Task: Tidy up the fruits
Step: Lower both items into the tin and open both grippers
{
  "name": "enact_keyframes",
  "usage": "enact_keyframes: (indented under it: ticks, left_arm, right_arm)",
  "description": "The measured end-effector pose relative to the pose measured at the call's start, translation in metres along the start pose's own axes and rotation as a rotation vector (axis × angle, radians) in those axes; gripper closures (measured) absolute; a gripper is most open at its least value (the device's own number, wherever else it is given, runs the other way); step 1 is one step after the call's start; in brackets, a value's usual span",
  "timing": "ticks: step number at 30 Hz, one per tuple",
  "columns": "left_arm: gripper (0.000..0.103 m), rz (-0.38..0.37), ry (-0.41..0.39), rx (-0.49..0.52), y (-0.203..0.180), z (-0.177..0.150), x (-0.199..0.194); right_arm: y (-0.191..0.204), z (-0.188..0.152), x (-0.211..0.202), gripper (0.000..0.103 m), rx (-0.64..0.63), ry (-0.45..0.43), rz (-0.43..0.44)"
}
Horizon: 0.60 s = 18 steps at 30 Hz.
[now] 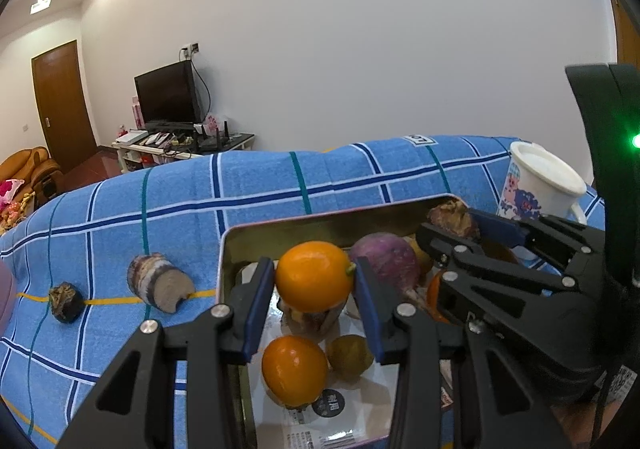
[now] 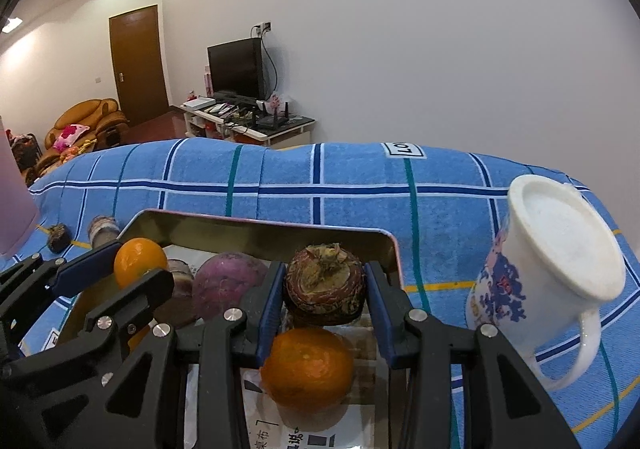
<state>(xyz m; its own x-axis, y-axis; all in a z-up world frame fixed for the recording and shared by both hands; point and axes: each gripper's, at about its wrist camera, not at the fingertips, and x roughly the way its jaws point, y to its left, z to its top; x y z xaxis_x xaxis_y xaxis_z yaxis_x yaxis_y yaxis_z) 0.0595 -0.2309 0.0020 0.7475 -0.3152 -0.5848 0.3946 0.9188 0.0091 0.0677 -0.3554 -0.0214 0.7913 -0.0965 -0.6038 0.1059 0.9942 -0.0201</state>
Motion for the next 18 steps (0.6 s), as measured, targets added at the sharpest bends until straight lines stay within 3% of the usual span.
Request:
enact_keyframes:
  ticks: [12, 15, 18]
  left_arm:
    - [0.06, -0.009, 0.004, -0.003, 0.003, -0.003, -0.004]
    - [0.059, -0.008, 0.006, -0.011, 0.004, -0.002, -0.004]
    - [0.049, -0.002, -0.022, -0.011, 0.004, -0.003, -0.009]
  right_arm:
    - [-0.003, -0.007, -0.011, 0.058, 0.013, -0.02, 0.074]
    - [-0.005, -0.007, -0.01, 0.05, 0.027, -0.01, 0.078]
    - [-0.011, -0.008, -0.011, 0.045, 0.062, -0.01, 0.088]
